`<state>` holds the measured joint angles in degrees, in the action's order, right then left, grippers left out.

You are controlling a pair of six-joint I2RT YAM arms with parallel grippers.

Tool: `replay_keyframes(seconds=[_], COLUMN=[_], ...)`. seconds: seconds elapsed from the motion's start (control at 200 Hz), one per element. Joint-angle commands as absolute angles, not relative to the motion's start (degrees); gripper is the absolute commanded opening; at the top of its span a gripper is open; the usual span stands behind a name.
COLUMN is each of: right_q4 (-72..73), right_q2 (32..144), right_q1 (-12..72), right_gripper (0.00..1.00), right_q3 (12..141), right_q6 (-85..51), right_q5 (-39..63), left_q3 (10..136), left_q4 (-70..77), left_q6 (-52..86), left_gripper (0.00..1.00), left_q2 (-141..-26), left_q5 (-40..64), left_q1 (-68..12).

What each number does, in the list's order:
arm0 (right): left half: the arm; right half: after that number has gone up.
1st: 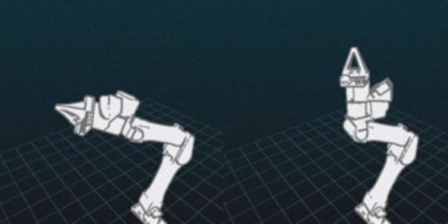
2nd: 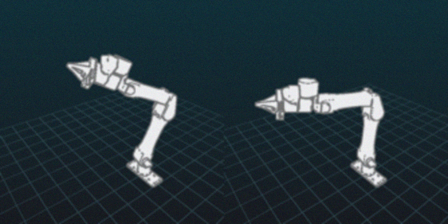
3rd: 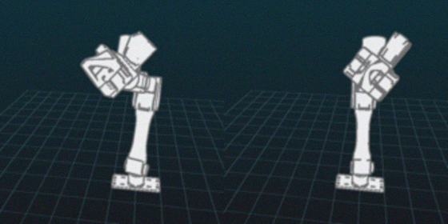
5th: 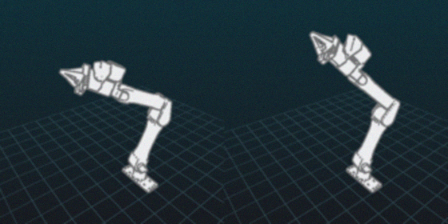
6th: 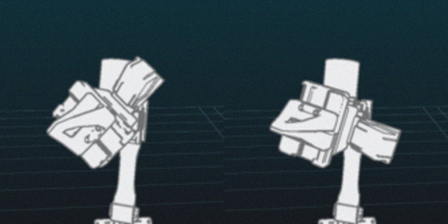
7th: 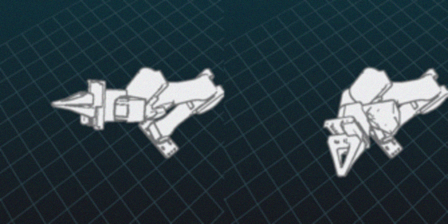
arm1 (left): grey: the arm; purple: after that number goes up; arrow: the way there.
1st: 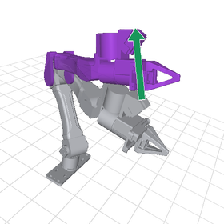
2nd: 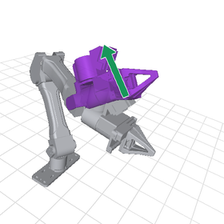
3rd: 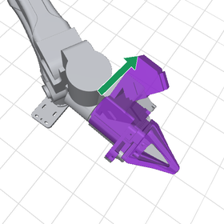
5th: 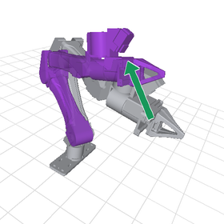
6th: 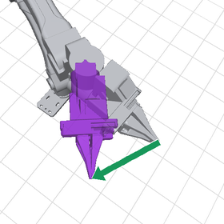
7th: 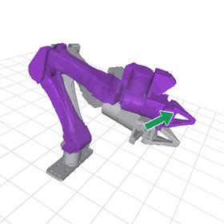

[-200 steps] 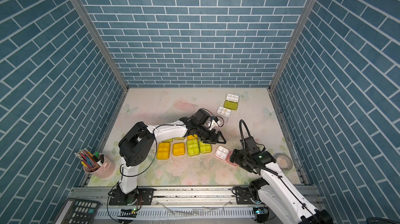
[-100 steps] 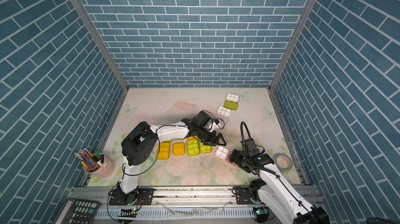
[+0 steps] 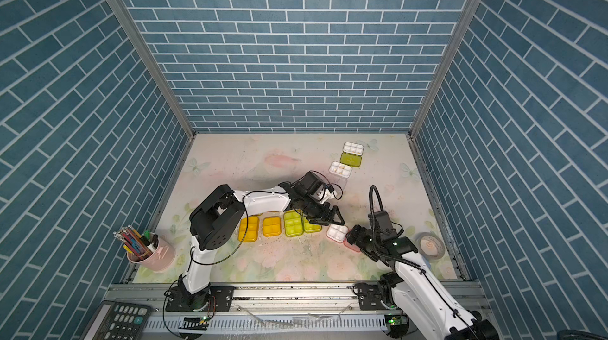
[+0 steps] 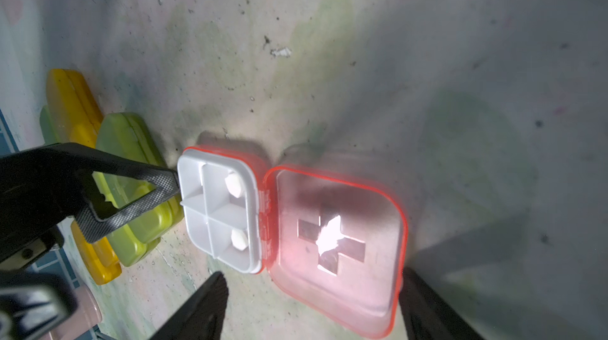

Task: Close pillboxes
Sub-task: Close the lid on the pillbox.

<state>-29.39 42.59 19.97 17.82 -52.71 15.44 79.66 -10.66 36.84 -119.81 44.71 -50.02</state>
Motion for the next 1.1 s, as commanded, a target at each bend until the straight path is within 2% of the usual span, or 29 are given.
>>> replay_keyframes(seconds=[0.0, 0.77, 1.095], right_q4=[-29.37, -27.92, -24.92], right_q2=[41.21, 34.85, 37.85], right_q1=[19.6, 18.99, 19.08], right_gripper=[0.82, 0.81, 0.79], right_q3=[17.05, 17.48, 20.5], right_q6=[-54.93, -55.68, -55.28], right_q5=[16.83, 19.63, 22.4], left_q3=[81.16, 81.66, 80.06], left_q4=[-12.14, -11.7, -6.29], left_q6=[36.3, 36.99, 40.33], left_gripper=[0.93, 0.93, 0.92], left_q2=[-120.85, -121.64, -120.84], left_q5=[44.95, 46.14, 49.23], left_q1=[-50.45, -50.45, -50.12])
